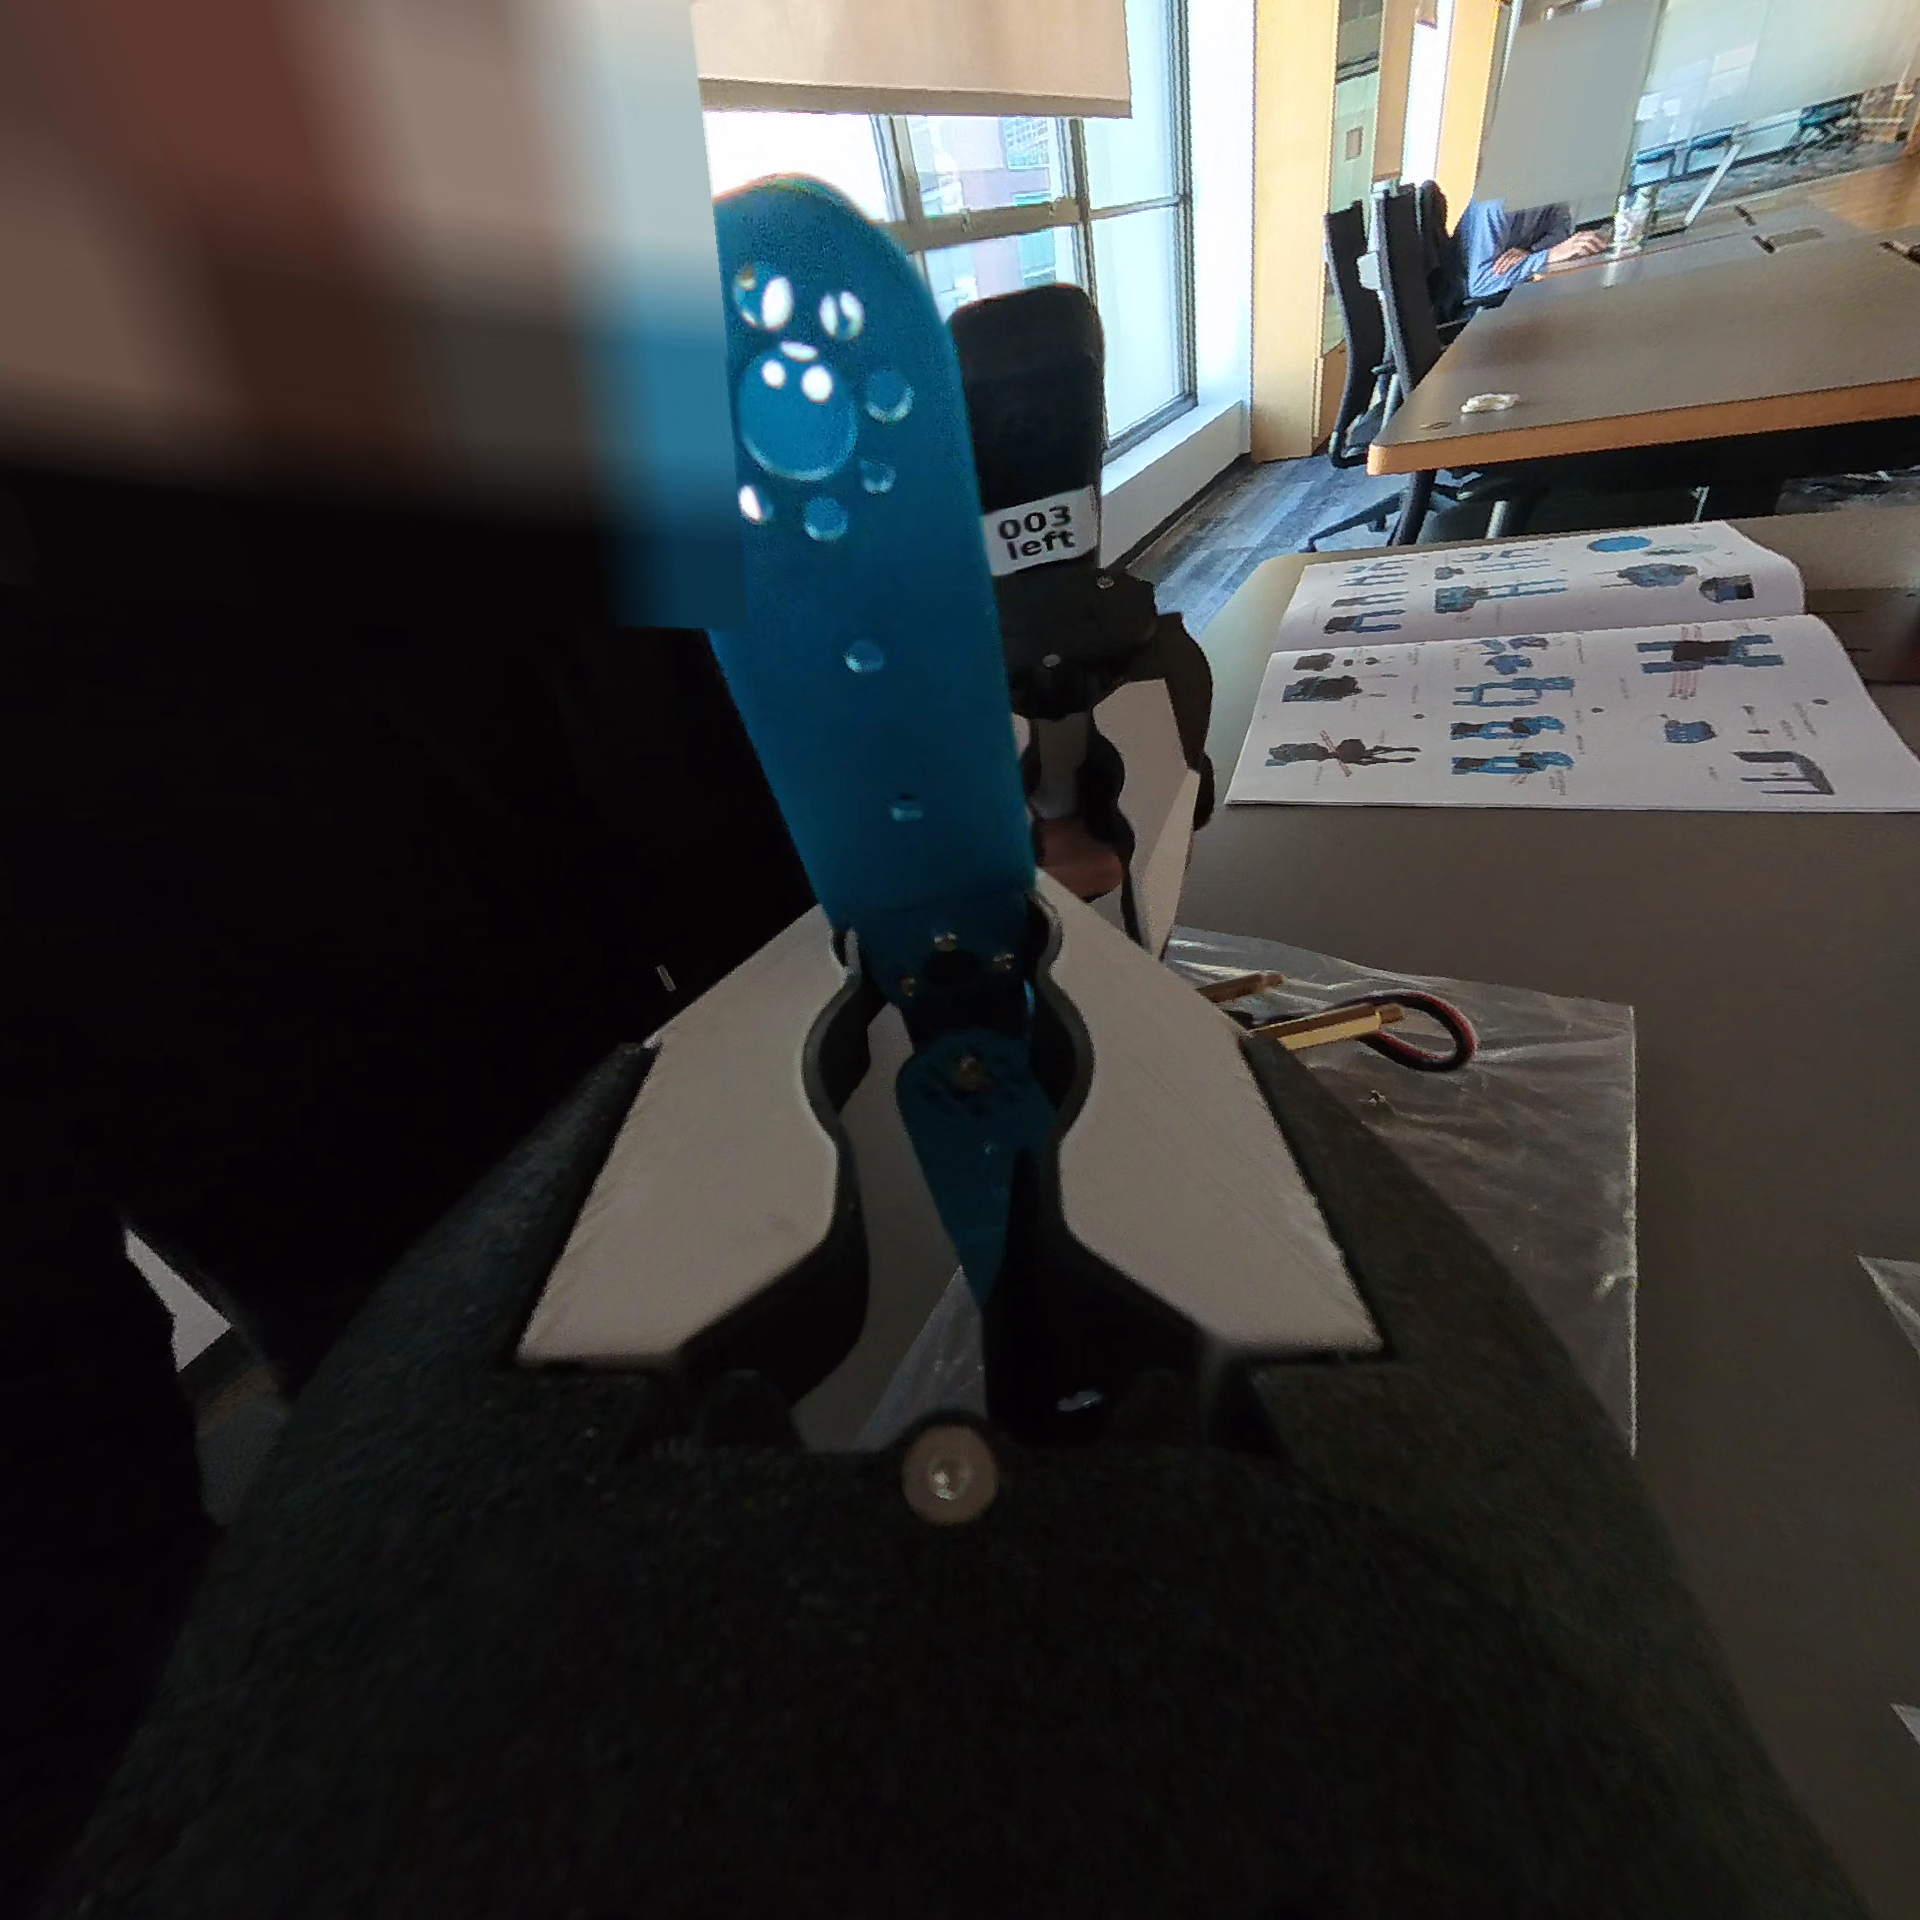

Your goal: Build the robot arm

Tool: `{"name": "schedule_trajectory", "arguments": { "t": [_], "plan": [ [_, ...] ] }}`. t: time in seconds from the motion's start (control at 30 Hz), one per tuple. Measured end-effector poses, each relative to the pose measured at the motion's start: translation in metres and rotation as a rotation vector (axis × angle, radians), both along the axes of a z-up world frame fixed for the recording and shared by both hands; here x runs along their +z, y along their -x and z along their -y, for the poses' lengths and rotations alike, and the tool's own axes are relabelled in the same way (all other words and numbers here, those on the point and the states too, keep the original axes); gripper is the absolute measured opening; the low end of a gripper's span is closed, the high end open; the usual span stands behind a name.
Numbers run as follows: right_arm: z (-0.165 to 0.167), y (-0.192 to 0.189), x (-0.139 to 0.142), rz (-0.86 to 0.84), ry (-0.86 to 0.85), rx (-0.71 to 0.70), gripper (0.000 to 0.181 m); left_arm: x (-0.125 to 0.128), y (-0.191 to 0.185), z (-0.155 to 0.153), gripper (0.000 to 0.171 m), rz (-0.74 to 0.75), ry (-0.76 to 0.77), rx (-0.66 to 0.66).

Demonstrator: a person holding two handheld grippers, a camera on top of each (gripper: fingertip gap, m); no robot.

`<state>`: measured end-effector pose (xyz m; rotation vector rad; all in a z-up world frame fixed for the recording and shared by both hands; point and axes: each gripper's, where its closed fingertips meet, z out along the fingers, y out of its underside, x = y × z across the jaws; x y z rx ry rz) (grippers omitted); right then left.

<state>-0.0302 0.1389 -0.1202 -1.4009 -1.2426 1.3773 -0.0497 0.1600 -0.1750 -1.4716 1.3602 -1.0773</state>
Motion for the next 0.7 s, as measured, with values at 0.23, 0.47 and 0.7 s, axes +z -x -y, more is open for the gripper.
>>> {"name": "schedule_trajectory", "arguments": {
  "t": [0.23,0.47,0.7],
  "plan": [
    [0.000,0.004,0.001,0.014,-0.036,-0.023,0.024,0.002,0.005,-0.010,0.045,0.024,0.053,0.033],
    [0.004,0.004,0.002,-0.002,-0.008,0.029,0.024,0.062,0.000,0.002,0.046,0.070,-0.078,-0.201],
    [0.006,0.004,0.004,-0.070,0.089,0.155,0.024,0.111,-0.026,0.027,0.068,0.042,-0.224,-0.683]
  ]
}}
